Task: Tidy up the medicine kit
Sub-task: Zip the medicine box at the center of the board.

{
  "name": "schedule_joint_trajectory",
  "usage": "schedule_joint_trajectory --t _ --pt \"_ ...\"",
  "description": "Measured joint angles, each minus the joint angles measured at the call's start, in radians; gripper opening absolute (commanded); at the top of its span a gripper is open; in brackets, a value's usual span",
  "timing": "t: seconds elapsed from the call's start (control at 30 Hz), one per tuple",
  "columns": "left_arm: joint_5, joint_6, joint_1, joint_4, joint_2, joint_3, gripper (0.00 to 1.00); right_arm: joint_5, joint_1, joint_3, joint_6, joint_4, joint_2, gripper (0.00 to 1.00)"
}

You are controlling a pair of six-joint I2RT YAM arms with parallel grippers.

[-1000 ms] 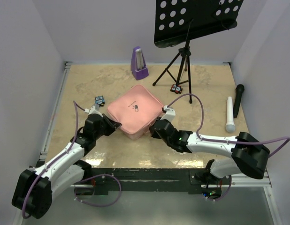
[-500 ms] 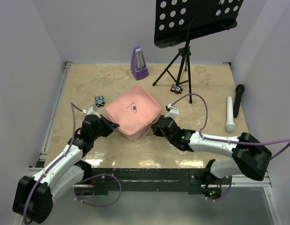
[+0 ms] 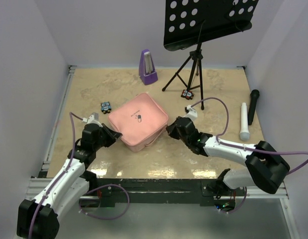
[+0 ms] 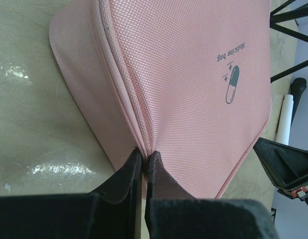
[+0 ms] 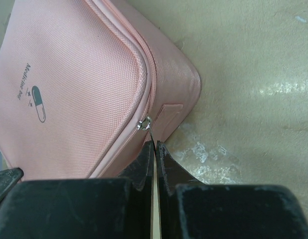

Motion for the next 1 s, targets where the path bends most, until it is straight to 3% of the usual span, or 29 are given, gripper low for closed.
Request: schedule_joint_trajectory --t 0.37,0.5,0.6,0.77,0.87,1.0 --pt "0.019 0.008 0.022 -0.005 -0.010 -0.005 0.00 -0.098 -0.077 0.000 -0.018 0.066 0.045 0.00" --pt "0.019 0.008 0.024 -0.005 -0.002 -0.005 0.00 -0.113 -0.084 0.000 -0.051 0.062 0.037 0.29" --pt "0.014 0.014 0.036 0.002 0.014 -0.005 0.18 -0.097 -0.105 -0.011 -0.091 0.030 0.000 0.48" --pt "0.005 0.059 0.046 0.019 0.037 -0.002 0.46 -0.080 -0.116 -0.034 -0.127 -0.042 -0.101 0.61" --pt "-0.010 0.072 0.050 0.014 0.041 0.000 0.55 -0.082 -0.087 -0.034 -0.140 -0.063 -0.151 0.64" --pt "-0.047 0.093 0.051 -0.038 0.026 0.023 0.57 -0.065 -0.049 -0.001 -0.164 -0.105 -0.165 0.63"
